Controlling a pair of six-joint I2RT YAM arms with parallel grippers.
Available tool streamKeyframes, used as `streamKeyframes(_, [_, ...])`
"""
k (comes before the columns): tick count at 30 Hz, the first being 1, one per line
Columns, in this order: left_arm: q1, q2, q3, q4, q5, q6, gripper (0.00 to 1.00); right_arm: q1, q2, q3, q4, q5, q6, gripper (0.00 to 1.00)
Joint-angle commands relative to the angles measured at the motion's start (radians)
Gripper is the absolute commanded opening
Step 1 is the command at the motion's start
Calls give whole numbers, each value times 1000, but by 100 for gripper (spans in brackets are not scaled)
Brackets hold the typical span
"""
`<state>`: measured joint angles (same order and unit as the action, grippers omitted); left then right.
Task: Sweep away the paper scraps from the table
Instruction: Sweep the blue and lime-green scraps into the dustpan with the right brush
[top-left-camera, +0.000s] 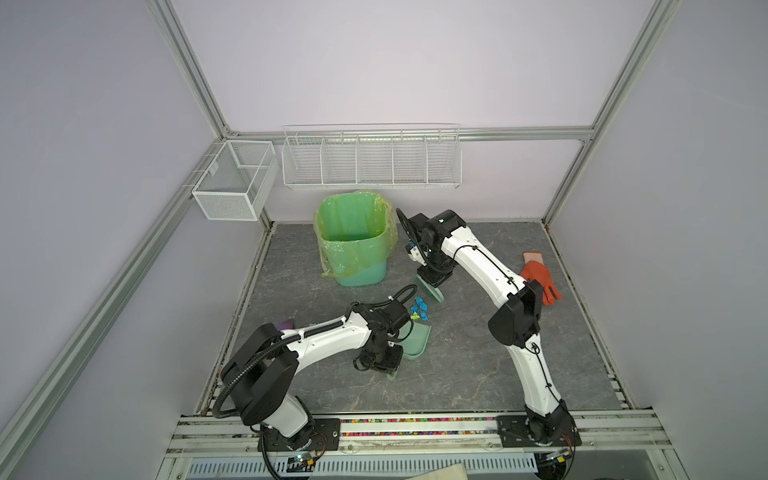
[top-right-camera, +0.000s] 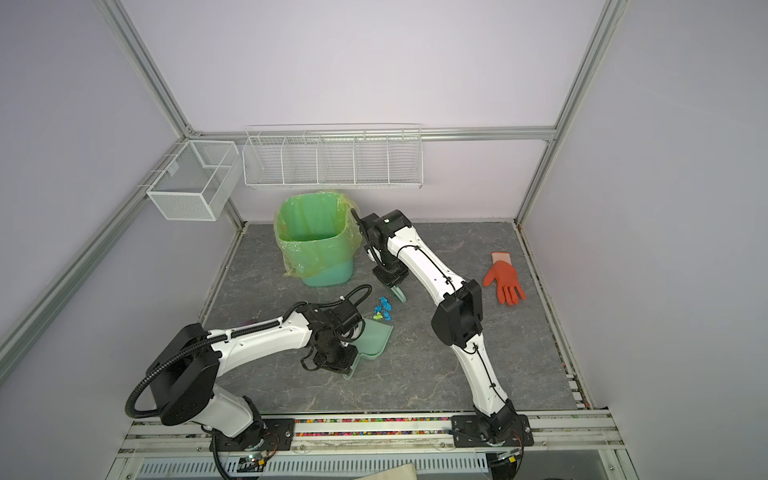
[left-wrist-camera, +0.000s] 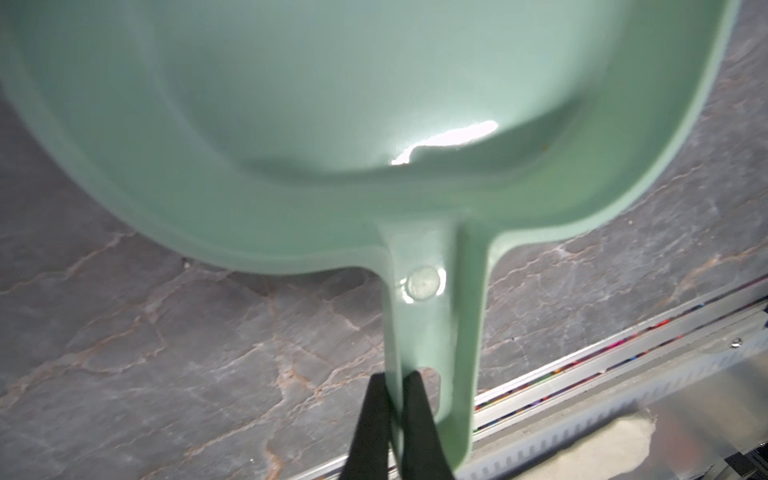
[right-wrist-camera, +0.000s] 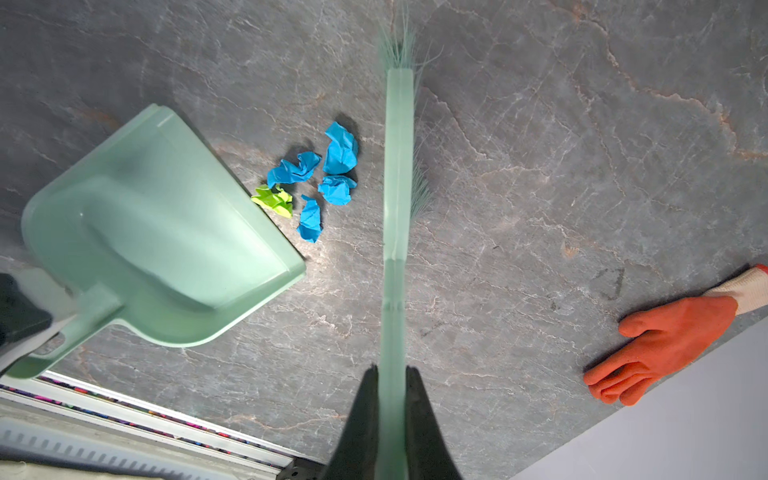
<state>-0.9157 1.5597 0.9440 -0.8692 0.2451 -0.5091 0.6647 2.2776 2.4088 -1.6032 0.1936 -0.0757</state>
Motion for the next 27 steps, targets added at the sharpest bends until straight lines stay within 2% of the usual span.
streamKeyframes(1, [0, 9, 22, 4, 4, 15, 0, 3, 20, 0, -35, -48, -23, 7])
streamKeyframes(10, [14, 47, 58, -13, -6, 40, 0, 41, -57, -104, -32, -139, -30, 7])
streamKeyframes(20, [74, 101, 92, -22, -2, 97, 0, 91, -231, -298, 13, -273, -43, 7])
streamKeyframes(27, [80, 127, 118, -34, -7, 126, 0, 99, -327, -417, 61, -284, -19, 7])
